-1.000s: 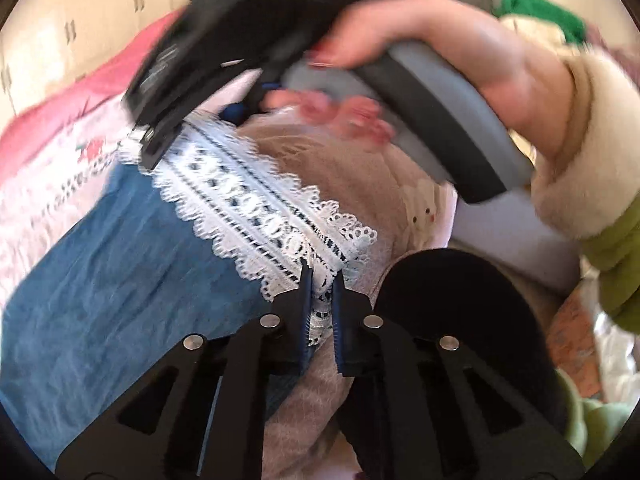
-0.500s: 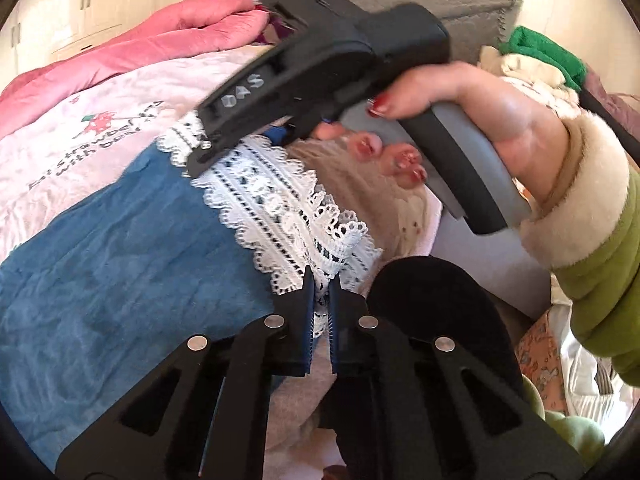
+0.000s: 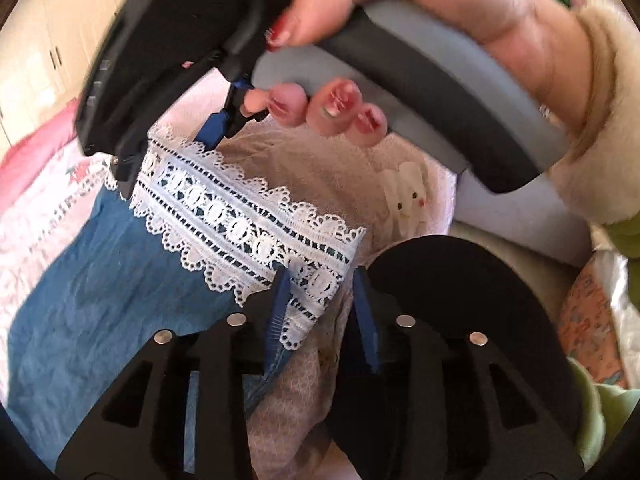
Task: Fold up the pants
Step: 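Lift the lace-trimmed leg ends with both tools and fold them over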
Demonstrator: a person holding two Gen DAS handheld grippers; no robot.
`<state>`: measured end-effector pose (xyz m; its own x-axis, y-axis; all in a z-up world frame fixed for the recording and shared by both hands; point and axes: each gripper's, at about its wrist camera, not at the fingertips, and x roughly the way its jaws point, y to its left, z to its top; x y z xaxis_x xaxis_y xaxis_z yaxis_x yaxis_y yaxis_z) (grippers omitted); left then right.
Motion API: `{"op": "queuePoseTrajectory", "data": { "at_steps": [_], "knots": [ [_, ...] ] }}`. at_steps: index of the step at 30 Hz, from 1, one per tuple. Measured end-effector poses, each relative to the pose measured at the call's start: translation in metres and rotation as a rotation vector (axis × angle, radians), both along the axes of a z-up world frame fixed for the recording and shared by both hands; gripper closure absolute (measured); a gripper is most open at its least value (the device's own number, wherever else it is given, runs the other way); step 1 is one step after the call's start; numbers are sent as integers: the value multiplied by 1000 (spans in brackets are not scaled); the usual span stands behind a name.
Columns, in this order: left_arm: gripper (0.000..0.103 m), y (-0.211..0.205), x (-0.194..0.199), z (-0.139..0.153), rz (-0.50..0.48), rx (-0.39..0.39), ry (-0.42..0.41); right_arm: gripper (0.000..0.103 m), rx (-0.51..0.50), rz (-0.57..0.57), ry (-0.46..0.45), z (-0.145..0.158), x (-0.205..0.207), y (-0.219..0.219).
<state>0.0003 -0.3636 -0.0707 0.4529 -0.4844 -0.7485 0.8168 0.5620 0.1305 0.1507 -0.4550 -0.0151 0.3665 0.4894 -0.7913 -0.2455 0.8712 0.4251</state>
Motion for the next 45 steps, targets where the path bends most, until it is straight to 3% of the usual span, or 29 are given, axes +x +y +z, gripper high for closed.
{"op": "queuePoseTrajectory", "data": {
  "at_steps": [2, 7, 9, 12, 16, 24, 26, 29, 37, 45],
  "knots": [
    [76, -5, -4, -4, -2, 26, -40, 44, 4, 2, -5, 1, -2, -1],
    [94, -13, -4, -3, 37, 45, -59, 43, 6, 1, -8, 3, -4, -3],
    [97, -6, 1, 3, 45, 13, -14, 43, 13, -6, -2, 3, -5, -4],
    [97, 19, 16, 18, 72, -98, 91, 43, 35, -8, 15, 4, -8, -6],
    [97, 51, 22, 41, 111, -199, 142, 40, 43, -2, 37, 5, -7, -5],
    [98, 82, 20, 57, 138, -285, 157, 38, 67, -39, 146, -10, 14, 5],
    [98, 83, 18, 57, 130, -294, 163, 73, 53, -40, 131, -7, 15, 11],
    [97, 90, 23, 58, 125, -307, 168, 89, 28, -28, 73, 7, 15, 21],
    [97, 113, 17, 65, 145, -363, 165, 92, -7, 6, 14, 36, 16, 63],
    [97, 171, 11, 56, 237, -409, 198, 92, -65, 62, 28, 36, 23, 137]
  ]
}}
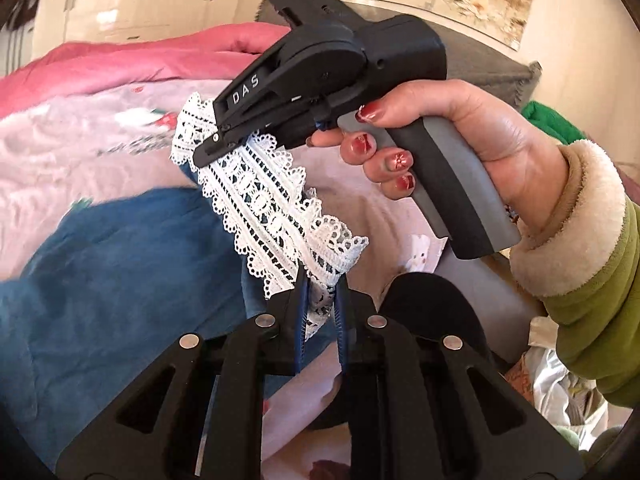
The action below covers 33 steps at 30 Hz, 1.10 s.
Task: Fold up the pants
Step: 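Lift the lace-trimmed leg ends with both tools and fold them over, then lay the lace hems onto the denim with both tools, smoothing flat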
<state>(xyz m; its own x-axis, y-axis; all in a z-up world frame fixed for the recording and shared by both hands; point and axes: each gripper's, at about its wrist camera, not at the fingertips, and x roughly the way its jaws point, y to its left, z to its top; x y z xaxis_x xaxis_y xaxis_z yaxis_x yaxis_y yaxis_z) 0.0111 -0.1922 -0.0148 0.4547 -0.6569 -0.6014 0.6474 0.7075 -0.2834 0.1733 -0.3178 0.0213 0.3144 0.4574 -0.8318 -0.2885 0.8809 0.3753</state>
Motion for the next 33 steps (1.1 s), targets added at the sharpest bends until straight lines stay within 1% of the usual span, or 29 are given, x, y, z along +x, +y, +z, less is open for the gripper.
{"op": "queuePoseTrajectory", "data": {
  "at_steps": [7, 11, 12, 14, 15, 17, 19, 22, 23, 25, 26, 28, 30, 31, 32, 33],
  "knots": [
    [97, 52, -5, -10, 82, -31, 53, 92, -97, 61, 25, -11, 8, 78],
    [97, 79, -4, -21, 125, -65, 113, 92, -166, 83, 32, -22, 10, 112],
    [96, 83, -5, -24, 134, -61, 120, 91, -188, 85, 32, -25, 10, 118],
    [96, 85, -5, -27, 138, -59, 135, 84, -209, 100, 40, -31, 8, 129],
    [96, 88, -7, -29, 145, -66, 143, 81, -205, 100, 50, -33, 8, 134],
    [95, 90, -8, -33, 146, -72, 161, 68, -188, 107, 61, -34, 8, 139],
    [95, 91, -9, -36, 153, -74, 173, 60, -169, 114, 66, -32, 6, 144],
    [93, 94, -12, -37, 164, -74, 184, 46, -150, 148, 76, -33, 2, 154],
    [91, 95, -9, -37, 168, -73, 186, 44, -145, 166, 78, -35, 1, 157],
    [90, 98, -10, -39, 184, -68, 193, 36, -132, 187, 80, -37, 1, 160],
    [89, 103, -7, -42, 193, -69, 200, 33, -117, 200, 79, -38, 0, 160],
    [87, 109, -8, -43, 214, -68, 216, 33, -80, 224, 72, -32, -2, 156],
    [84, 117, -11, -40, 227, -64, 211, 33, -31, 225, 53, -21, -2, 147],
    [80, 120, -13, -38, 236, -63, 208, 33, -10, 222, 29, -12, -1, 140],
    [77, 123, -15, -35, 243, -67, 205, 33, -3, 221, 3, -5, -2, 136],
    [71, 126, -15, -31, 258, -68, 197, 33, -7, 216, -38, 3, -2, 129]
  ]
}}
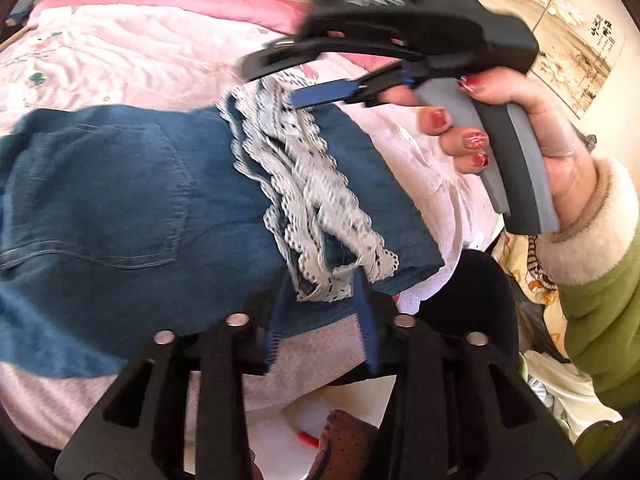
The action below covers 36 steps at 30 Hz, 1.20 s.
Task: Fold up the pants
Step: 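Lay the lace hems onto the denim with both tools, smoothing flat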
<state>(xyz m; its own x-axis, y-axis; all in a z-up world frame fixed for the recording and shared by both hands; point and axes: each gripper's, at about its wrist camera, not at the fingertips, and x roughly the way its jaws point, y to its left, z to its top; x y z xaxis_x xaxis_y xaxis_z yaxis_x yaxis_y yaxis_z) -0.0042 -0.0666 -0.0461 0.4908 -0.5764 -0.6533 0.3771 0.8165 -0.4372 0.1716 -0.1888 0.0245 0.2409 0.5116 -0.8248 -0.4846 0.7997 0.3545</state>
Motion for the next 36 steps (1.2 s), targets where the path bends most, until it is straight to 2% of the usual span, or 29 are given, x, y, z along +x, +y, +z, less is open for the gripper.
{"op": "queuePoseTrajectory", "data": {
  "at_steps": [3, 6, 11, 12, 13, 15, 16, 17, 19, 22, 26, 31, 36],
  "knots": [
    [65, 4, -3, 14, 28, 12, -39, 33, -44, -8, -69, 8, 4, -10],
    [54, -3, -1, 28, 28, 34, -77, 33, -110, 12, -117, 5, 8, -8],
    [52, -19, 10, 26, 17, 107, -87, 36, -186, 66, -193, -10, 19, 7],
    [54, -24, 14, 23, 20, 126, -87, 36, -196, 79, -198, -13, 20, 10],
    [67, -28, 17, 20, 23, 137, -73, 39, -212, 92, -199, -17, 22, 13],
    [82, -29, 16, 19, 20, 149, -63, 60, -237, 115, -185, -26, 25, 18],
    [84, -33, 17, 16, 17, 161, -63, 75, -248, 123, -181, -30, 25, 19],
    [87, -36, 18, 13, 10, 178, -57, 82, -248, 131, -172, -33, 25, 20],
    [100, -36, 17, 8, 13, 182, -37, 86, -244, 124, -177, -34, 22, 18],
    [100, -38, 11, 4, 4, 189, -41, 87, -192, 108, -201, -20, 14, 12],
    [100, -37, 4, 6, 1, 185, -49, 87, -115, 144, -226, 2, 7, 20],
    [100, -35, 5, -3, 17, 194, -24, 87, -196, 175, -172, -25, 20, 43],
    [100, -34, 6, -10, 22, 192, -14, 84, -208, 158, -149, -43, 24, 46]
  ]
}}
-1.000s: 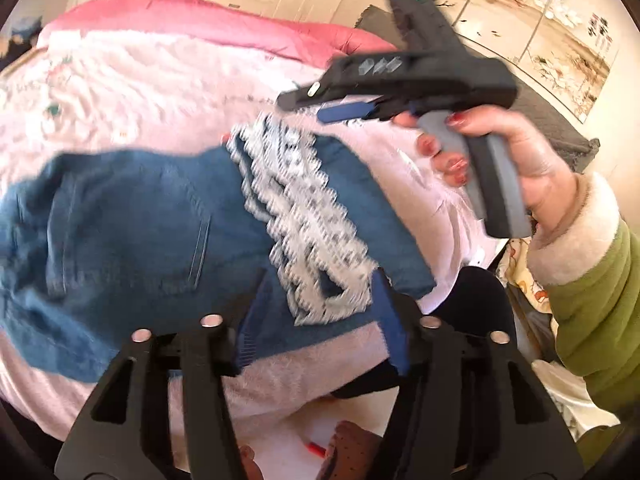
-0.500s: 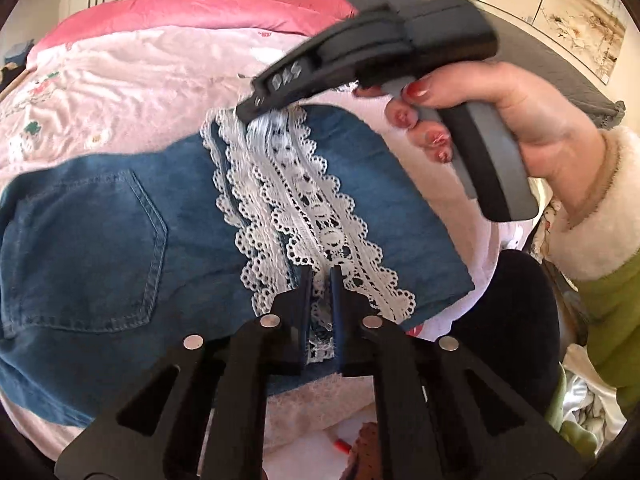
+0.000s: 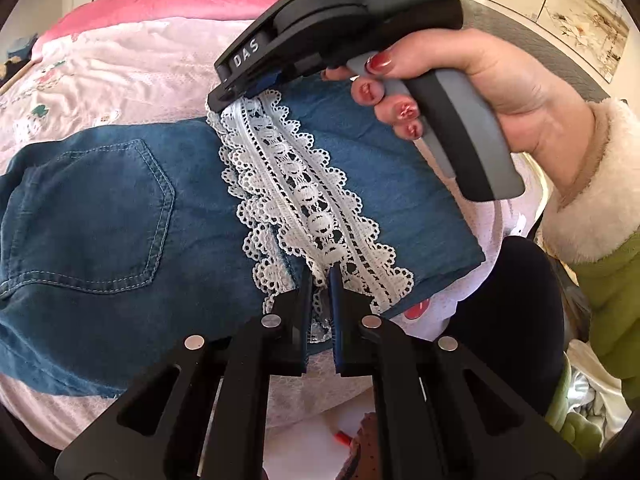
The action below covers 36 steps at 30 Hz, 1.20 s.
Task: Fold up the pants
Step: 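Lay the lace hems onto the denim with both tools, smoothing flat, then open both tools and release the lace hems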
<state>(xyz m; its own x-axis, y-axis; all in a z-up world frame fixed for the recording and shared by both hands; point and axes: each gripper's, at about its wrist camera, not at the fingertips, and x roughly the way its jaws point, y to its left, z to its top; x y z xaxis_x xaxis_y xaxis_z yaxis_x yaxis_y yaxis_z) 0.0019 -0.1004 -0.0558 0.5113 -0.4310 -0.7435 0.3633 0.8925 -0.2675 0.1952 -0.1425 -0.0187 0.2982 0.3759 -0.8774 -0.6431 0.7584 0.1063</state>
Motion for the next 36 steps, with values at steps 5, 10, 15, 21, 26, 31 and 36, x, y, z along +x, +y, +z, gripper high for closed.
{"op": "queuePoseTrajectory", "data": {
  "at_steps": [5, 10, 15, 21, 26, 31, 36],
  "knots": [
    [100, 0, 0, -4, 1, -3, 3, 78, -4, 4, -18, 4, -3, 0],
    [100, 0, 0, -5, 1, -7, 1, 50, 77, -21, -64, 37, -15, -17],
    [100, 0, 0, -5, 4, -15, 1, 48, 91, -9, -84, 53, -36, -29],
    [100, 3, 0, -3, 6, -25, 3, 48, 29, 5, 4, 25, -51, -28],
    [100, 3, 0, -2, 6, -21, 1, 39, 1, -18, 88, -12, -49, -26],
    [99, 4, 0, -1, 7, -22, 3, 33, 10, -23, 85, -11, -51, -24],
    [85, 8, -3, 6, 17, -21, -6, 27, 78, -44, 65, 13, -53, -31]
  ]
}}
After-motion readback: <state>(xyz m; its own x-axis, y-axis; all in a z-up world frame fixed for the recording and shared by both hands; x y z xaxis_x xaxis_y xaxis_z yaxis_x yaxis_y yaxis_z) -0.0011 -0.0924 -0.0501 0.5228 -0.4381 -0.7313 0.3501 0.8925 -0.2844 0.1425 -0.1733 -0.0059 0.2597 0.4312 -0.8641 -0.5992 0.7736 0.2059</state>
